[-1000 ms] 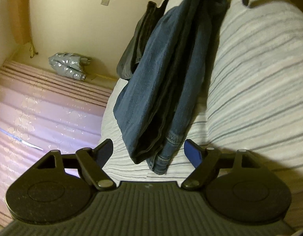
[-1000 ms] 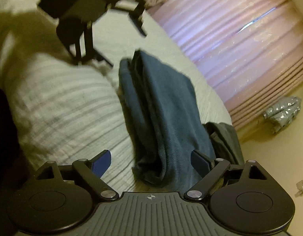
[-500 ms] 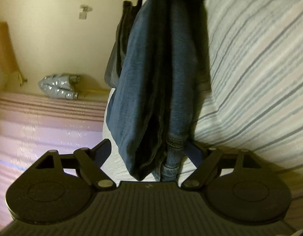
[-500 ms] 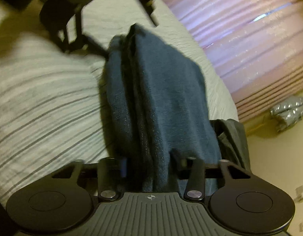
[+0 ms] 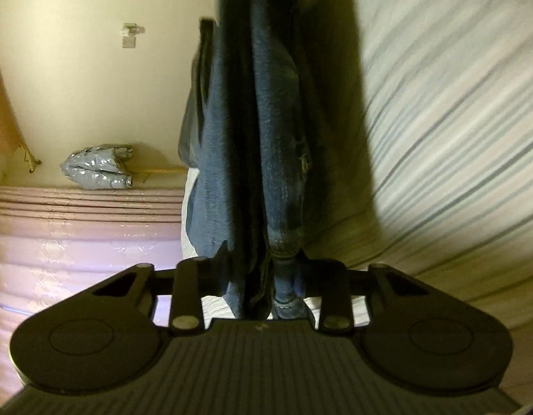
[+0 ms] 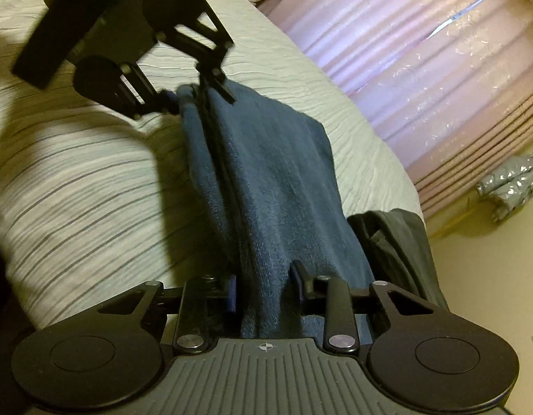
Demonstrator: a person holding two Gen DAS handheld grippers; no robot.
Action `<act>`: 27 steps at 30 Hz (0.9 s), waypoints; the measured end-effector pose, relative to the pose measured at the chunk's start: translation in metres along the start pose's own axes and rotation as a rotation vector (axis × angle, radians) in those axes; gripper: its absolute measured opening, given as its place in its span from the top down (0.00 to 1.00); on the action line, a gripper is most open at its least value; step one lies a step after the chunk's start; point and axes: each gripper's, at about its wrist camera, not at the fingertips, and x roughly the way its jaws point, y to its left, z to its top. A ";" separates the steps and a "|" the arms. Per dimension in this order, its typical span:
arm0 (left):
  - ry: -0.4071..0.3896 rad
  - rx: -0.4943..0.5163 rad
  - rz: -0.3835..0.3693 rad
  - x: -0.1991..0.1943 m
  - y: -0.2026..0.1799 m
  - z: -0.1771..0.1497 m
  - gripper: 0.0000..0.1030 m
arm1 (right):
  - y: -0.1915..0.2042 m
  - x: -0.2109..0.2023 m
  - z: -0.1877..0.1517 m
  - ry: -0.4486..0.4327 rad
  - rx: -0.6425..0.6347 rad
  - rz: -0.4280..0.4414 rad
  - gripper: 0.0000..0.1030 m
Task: Fold clothes
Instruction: 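Lift the folded jeans with the right gripper and fold them onto the black garment, then lay the folded blue jeans flat on the bed and open both grippers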
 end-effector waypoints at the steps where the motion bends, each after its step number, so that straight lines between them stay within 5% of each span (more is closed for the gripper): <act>1: -0.008 -0.014 -0.002 -0.013 0.000 0.005 0.73 | 0.002 -0.008 -0.004 0.000 -0.002 0.002 0.71; 10: -0.044 -0.121 -0.073 -0.097 -0.033 0.058 0.68 | 0.047 -0.063 -0.061 -0.010 -0.063 -0.014 0.69; 16: -0.015 -0.252 -0.136 -0.119 -0.026 0.040 0.60 | 0.063 -0.085 -0.092 0.004 0.090 -0.052 0.67; 24: -0.006 -0.799 -0.257 -0.122 0.054 -0.015 0.57 | 0.028 -0.119 -0.127 -0.048 0.606 0.021 0.67; 27: -0.024 -1.011 -0.298 -0.103 0.090 -0.035 0.44 | 0.002 -0.116 -0.128 -0.108 0.793 0.075 0.29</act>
